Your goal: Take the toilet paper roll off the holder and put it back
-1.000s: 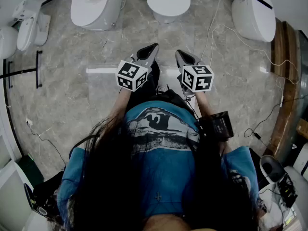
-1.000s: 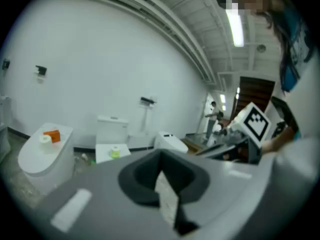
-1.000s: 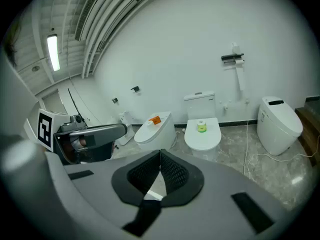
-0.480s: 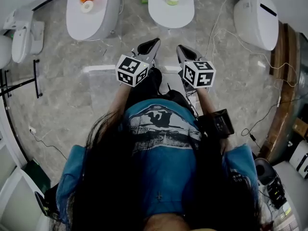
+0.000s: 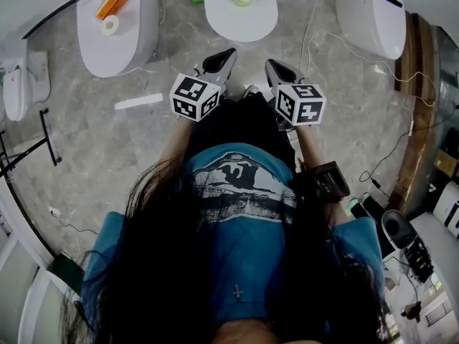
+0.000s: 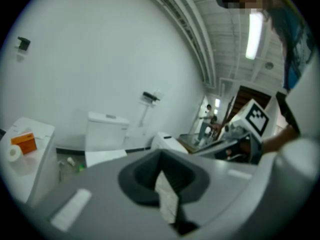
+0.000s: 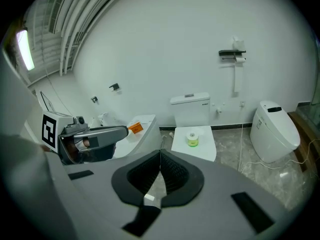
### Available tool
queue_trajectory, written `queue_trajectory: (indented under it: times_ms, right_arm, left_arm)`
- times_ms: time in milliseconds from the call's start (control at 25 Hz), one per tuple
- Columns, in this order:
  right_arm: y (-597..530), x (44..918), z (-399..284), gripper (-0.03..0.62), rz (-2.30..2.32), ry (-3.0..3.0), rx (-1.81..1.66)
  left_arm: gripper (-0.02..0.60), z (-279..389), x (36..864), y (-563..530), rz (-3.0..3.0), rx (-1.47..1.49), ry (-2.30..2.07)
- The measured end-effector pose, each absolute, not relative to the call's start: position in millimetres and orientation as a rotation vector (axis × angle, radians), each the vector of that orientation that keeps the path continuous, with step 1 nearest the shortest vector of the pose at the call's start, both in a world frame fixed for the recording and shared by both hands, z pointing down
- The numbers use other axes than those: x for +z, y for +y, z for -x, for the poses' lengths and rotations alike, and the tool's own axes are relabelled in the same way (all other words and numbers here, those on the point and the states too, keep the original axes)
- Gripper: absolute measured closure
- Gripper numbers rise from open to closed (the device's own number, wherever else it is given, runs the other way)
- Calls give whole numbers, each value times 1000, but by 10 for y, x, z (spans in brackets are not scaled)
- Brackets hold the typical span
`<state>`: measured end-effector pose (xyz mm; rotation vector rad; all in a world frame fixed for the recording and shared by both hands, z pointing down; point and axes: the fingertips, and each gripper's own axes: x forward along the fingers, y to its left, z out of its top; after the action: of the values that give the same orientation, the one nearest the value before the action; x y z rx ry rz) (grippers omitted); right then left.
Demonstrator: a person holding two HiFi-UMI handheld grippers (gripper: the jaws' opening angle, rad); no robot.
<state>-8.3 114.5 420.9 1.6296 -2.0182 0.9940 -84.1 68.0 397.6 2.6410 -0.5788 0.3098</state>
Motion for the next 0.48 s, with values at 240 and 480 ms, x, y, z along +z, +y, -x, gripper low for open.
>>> queue_trajectory:
  times_ms: [240, 480]
  right_arm:
    - [931, 4316, -23, 579, -1580, -2027, 1054]
    - [375, 4416, -91, 579, -1506, -2072, 1009]
  left_arm:
    - [581, 731, 4021, 486, -2632, 321, -594]
    - [581, 702, 4137, 20, -2609, 329, -673]
